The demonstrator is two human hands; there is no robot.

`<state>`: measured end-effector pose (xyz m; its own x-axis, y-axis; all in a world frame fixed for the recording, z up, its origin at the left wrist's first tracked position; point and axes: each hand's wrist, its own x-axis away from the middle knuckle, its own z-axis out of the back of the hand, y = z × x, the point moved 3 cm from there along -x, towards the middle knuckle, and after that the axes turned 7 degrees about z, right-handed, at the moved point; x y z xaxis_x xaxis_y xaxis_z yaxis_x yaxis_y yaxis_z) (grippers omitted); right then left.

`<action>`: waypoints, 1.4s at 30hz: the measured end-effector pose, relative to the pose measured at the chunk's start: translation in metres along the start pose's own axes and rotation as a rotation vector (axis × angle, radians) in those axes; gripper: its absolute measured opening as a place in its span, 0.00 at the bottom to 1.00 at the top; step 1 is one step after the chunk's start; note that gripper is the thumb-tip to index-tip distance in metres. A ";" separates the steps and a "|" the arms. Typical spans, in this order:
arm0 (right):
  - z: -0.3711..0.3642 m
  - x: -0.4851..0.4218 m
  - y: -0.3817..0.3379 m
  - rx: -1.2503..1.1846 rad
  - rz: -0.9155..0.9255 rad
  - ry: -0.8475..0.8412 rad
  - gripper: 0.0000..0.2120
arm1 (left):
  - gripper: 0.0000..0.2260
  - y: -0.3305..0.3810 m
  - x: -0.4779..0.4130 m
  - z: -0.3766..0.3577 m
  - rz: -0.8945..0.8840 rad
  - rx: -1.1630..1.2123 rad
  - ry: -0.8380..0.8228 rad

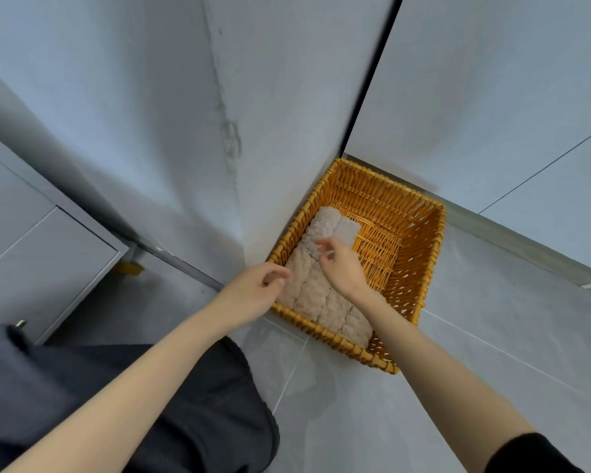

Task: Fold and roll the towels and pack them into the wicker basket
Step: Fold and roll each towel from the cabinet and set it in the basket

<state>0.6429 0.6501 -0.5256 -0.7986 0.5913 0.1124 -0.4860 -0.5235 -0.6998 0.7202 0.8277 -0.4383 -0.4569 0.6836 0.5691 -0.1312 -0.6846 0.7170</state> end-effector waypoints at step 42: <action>-0.027 0.109 -0.576 -0.183 0.936 -0.361 0.11 | 0.12 -0.107 0.422 0.332 -0.007 0.355 1.131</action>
<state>0.8457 1.0323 -0.1292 -0.9045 -0.2434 -0.3503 0.4259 -0.5608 -0.7100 0.8337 1.2733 -0.1410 -0.9988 -0.0468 0.0135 0.0332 -0.4511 0.8918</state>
